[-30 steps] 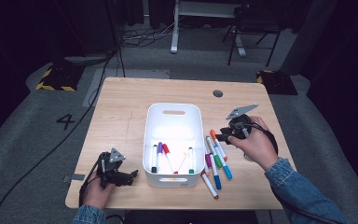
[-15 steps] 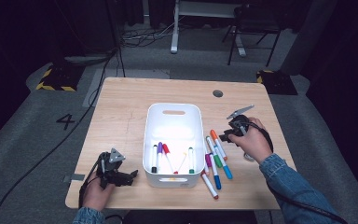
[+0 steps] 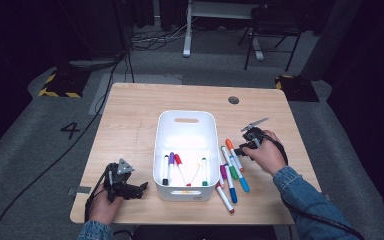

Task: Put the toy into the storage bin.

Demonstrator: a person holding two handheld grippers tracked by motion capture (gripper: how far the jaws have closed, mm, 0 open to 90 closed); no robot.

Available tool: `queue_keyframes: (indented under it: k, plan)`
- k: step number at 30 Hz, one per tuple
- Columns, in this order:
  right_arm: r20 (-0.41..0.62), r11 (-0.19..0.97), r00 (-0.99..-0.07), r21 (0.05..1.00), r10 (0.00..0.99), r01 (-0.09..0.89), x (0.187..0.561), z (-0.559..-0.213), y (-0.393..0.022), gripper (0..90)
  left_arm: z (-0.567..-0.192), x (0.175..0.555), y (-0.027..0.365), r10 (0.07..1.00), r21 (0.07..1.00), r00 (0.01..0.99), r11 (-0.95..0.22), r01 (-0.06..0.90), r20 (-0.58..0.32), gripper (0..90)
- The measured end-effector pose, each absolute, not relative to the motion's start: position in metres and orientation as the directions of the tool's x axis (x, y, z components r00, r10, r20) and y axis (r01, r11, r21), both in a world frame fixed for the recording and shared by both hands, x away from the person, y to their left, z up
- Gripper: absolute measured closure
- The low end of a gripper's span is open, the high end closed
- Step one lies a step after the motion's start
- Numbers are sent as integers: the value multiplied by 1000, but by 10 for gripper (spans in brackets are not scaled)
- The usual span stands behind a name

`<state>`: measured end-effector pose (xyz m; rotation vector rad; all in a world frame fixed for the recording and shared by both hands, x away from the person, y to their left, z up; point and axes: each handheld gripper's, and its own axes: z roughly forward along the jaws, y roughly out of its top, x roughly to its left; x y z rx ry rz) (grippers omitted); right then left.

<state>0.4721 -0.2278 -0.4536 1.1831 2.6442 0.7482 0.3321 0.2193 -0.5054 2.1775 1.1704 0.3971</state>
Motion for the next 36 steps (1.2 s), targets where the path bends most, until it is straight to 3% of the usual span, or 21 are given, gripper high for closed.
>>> queue_keyframes:
  k: [11,18,36]
  plan:
    - [53,571,-674,484,736,662,479,-464,-222,648,-505,332,219,828,652,560,-409,638,-29,0]
    - [48,562,-650,458,759,689,477,-470,-225,765,-505,332,219,828,652,560,-409,639,-30,0]
    - [20,562,-649,480,761,674,471,-449,-226,773,-505,332,219,828,652,560,-409,638,-29,0]
